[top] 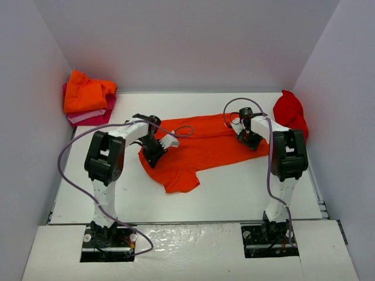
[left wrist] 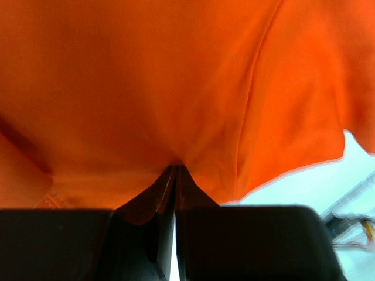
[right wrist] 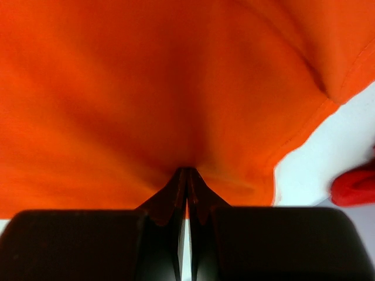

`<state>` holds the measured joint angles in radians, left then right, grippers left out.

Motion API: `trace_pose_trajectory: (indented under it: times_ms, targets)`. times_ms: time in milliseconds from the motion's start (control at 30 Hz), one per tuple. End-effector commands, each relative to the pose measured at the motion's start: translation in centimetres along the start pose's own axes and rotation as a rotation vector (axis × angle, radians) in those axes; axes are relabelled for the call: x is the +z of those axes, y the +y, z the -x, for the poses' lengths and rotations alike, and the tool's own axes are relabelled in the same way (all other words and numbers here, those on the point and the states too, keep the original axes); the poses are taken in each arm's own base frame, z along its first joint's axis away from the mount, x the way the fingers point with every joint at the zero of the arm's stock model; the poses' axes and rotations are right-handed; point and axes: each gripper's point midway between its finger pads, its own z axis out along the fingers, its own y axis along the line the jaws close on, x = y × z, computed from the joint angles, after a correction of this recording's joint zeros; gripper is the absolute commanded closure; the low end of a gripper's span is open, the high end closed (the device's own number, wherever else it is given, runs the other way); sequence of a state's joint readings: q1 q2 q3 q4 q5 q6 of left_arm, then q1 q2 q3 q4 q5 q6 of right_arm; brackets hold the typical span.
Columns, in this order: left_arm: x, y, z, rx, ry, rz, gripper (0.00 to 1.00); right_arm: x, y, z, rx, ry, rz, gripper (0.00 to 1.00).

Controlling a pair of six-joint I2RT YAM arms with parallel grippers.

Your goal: Fold and stack the t-shirts

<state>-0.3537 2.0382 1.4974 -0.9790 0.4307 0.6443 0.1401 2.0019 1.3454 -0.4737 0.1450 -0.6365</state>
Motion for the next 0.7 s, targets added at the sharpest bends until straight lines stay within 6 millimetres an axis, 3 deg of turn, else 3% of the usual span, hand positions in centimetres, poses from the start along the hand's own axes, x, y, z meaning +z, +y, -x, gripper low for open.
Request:
trace_pose_trajectory:
  times_ms: [0, 200, 333, 467, 567, 667]
  targets:
    - [-0.3, 2.1, -2.3, -0.061, 0.082, -0.012, 1.00, 1.2, 4.8, -1.7, -0.138, 0.132, 0.136, 1.00]
    - [-1.1, 7.4, -4.3, -0.220, 0.060, 0.060, 1.00, 1.8, 8.0, -0.7, -0.222, 0.150, 0.210, 1.00]
    - [-2.7, 11.5, -6.2, -0.343, 0.016, 0.118, 1.00, 1.1, 11.0, 1.1, -0.280, 0.125, 0.256, 1.00]
    - [-4.1, 14.4, -7.9, -0.397, -0.014, 0.171, 1.00, 0.3, 13.4, 2.4, -0.311, 0.105, 0.287, 1.00]
    - [-5.0, 15.9, -8.5, -0.420, -0.045, 0.193, 1.00, 0.0, 14.1, 3.0, -0.324, 0.100, 0.281, 1.00]
    - [-5.6, 17.3, -8.1, -0.418, -0.068, 0.208, 1.00, 0.9, 13.0, 3.2, -0.313, 0.126, 0.237, 1.00]
